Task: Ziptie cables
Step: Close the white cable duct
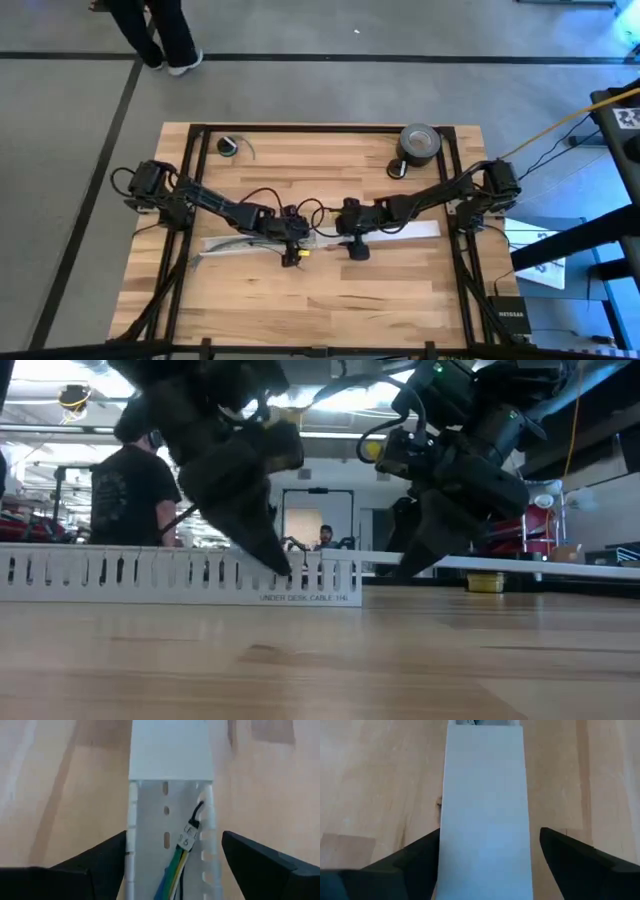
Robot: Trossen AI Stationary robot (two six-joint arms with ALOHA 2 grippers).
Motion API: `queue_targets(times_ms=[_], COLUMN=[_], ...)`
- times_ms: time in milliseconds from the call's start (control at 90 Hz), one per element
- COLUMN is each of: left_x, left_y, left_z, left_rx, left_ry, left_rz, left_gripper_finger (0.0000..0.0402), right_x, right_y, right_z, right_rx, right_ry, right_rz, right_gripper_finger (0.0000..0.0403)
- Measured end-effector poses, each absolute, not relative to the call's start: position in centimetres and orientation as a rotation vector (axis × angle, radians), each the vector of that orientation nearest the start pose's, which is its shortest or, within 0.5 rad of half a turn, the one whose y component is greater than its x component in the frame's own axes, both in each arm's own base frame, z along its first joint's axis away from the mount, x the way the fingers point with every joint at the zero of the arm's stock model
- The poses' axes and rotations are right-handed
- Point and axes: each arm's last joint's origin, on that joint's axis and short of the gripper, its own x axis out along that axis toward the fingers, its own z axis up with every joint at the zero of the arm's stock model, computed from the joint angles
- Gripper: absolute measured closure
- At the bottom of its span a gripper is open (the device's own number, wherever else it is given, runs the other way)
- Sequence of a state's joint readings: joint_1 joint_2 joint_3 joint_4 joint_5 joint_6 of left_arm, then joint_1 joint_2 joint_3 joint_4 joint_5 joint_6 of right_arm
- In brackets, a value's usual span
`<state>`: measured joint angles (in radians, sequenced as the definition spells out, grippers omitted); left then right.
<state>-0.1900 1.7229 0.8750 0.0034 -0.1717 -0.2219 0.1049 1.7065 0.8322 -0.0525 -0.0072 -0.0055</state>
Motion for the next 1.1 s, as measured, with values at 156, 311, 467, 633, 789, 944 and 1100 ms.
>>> queue_targets(times_ms=[156, 311, 467, 633, 789, 944, 1100], left_x=[33.2, 33.5, 33.6, 33.7, 33.8, 33.9, 33.9], left_y=[-5.8, -5.9, -5.8, -5.6, -5.4, -5.4, -5.4], left_z=[14.5, 14.1, 13.9, 13.9, 14.0, 14.1, 14.1], left_rx=[-0.018, -0.004, -0.003, -0.010, -0.017, -0.012, -0.014], left_ry=[0.788, 0.768, 0.763, 0.760, 0.745, 0.737, 0.737], left_rz=[0.055, 0.045, 0.056, 0.067, 0.071, 0.069, 0.070], left_gripper_finger=[0.0102, 0.0102, 0.0114, 0.0137, 0.0146, 0.0146, 0.0145], right_x=[31.6, 31.5, 31.5, 31.5, 31.5, 31.5, 31.5], right_y=[3.3, 3.3, 3.3, 3.3, 3.3, 3.3, 3.3], right_z=[13.9, 13.9, 13.8, 13.8, 13.8, 13.8, 13.8], right_rx=[-0.051, -0.052, -0.053, -0.053, -0.053, -0.052, -0.052], right_ry=[0.922, 0.922, 0.922, 0.923, 0.923, 0.924, 0.925], right_rz=[0.107, 0.107, 0.105, 0.100, 0.100, 0.101, 0.101], right_gripper_finger=[0.0095, 0.0095, 0.0095, 0.0095, 0.0095, 0.0095, 0.0095])
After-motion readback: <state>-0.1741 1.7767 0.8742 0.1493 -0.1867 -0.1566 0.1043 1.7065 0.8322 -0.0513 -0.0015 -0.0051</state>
